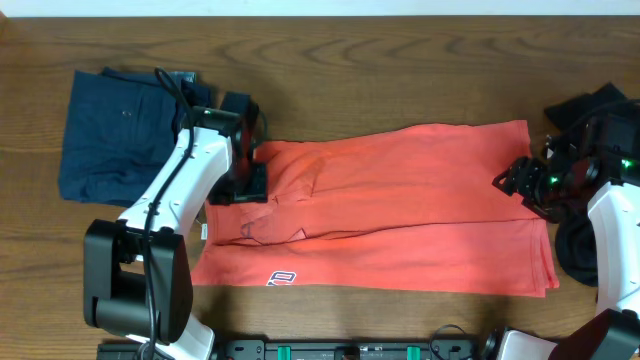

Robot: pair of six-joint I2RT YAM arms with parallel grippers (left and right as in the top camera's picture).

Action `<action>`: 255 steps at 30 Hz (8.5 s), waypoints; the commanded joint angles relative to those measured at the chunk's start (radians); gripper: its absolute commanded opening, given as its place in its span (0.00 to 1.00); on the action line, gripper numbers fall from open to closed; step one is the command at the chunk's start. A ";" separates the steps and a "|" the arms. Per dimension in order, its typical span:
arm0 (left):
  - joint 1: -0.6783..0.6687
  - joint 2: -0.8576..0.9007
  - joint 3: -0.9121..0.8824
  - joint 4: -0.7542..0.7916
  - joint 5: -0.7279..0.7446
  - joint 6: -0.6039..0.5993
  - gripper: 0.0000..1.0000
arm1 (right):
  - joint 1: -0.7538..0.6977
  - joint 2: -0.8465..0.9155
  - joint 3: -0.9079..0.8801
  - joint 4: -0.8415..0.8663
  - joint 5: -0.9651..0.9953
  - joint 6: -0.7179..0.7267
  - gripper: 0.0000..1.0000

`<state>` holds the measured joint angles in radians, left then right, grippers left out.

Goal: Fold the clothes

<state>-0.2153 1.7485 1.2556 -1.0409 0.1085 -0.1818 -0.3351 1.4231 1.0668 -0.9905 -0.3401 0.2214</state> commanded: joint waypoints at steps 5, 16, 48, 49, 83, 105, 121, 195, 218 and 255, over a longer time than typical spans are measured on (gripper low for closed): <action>-0.105 0.005 -0.027 0.242 0.135 0.089 0.51 | 0.009 0.003 0.016 0.010 0.004 -0.018 0.69; -0.240 0.096 -0.056 0.449 0.076 0.100 0.51 | 0.009 0.003 0.016 0.007 0.004 -0.018 0.69; -0.329 0.022 0.007 0.290 0.171 0.099 0.15 | 0.009 0.003 0.016 -0.005 0.004 -0.018 0.69; -0.339 0.023 0.007 0.284 0.168 0.099 0.29 | 0.009 0.003 0.016 -0.005 0.004 -0.018 0.69; 0.097 0.150 0.023 0.309 0.034 0.152 0.50 | 0.009 0.003 0.015 0.059 0.005 -0.021 0.74; 0.099 0.209 0.022 0.359 -0.068 0.167 0.41 | 0.009 0.003 0.013 0.059 0.023 -0.021 0.74; 0.100 0.201 0.092 0.390 -0.068 0.166 0.06 | 0.009 0.003 0.013 0.078 0.023 -0.021 0.75; 0.225 0.235 0.117 0.360 0.019 0.050 0.29 | 0.009 0.146 0.012 0.436 0.058 -0.036 0.68; 0.225 0.168 0.118 0.342 0.139 0.050 0.64 | -0.005 0.555 0.012 0.976 -0.019 -0.023 0.79; 0.225 0.063 0.115 0.353 0.142 0.050 0.65 | -0.152 0.454 0.031 0.954 -0.222 0.028 0.01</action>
<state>0.0055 1.8160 1.3491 -0.6968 0.2413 -0.1310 -0.4862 1.9110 1.0801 -0.0341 -0.5404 0.2584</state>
